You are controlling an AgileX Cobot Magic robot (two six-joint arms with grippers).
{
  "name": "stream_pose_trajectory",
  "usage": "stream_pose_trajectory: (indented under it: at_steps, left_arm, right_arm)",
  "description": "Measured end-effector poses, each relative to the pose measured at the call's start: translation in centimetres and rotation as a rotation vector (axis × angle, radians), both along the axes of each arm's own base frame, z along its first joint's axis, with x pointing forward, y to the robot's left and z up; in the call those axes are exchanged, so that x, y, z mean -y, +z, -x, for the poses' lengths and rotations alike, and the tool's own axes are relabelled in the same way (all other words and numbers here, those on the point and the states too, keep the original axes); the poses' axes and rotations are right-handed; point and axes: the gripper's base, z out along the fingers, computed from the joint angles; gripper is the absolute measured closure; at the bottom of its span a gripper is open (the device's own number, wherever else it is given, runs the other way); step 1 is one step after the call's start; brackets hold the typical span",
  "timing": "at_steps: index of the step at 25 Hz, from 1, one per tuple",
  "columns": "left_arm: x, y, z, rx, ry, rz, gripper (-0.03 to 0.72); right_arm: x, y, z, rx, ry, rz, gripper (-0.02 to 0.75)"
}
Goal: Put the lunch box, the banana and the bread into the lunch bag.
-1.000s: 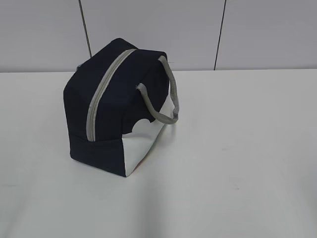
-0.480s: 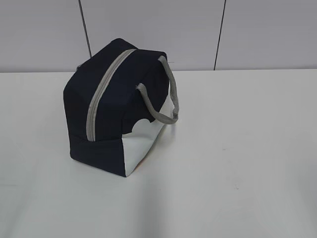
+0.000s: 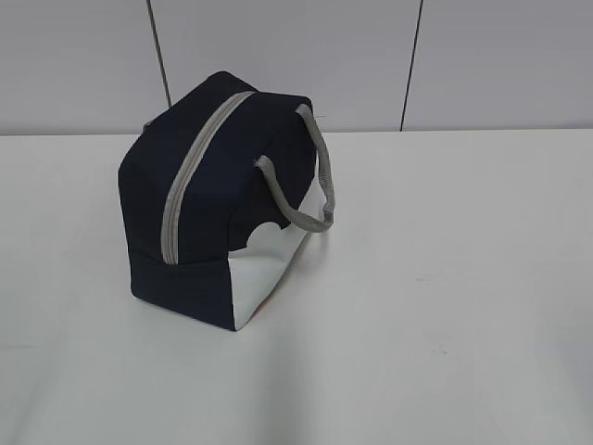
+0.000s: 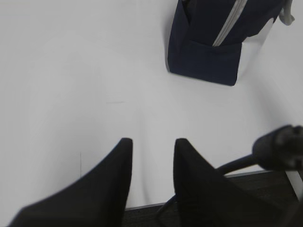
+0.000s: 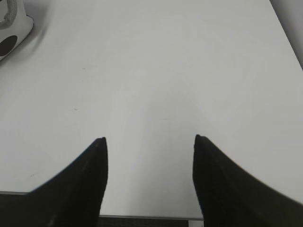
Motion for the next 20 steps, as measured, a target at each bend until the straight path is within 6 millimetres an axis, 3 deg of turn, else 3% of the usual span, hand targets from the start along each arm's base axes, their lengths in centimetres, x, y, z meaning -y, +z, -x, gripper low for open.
stream_pose_trajectory:
  at_steps: [20]
  left_arm:
    - [0.00,0.00,0.00,0.000,0.000,0.000,0.453]
  right_arm:
    - [0.00,0.00,0.00,0.000,0.000,0.000,0.313]
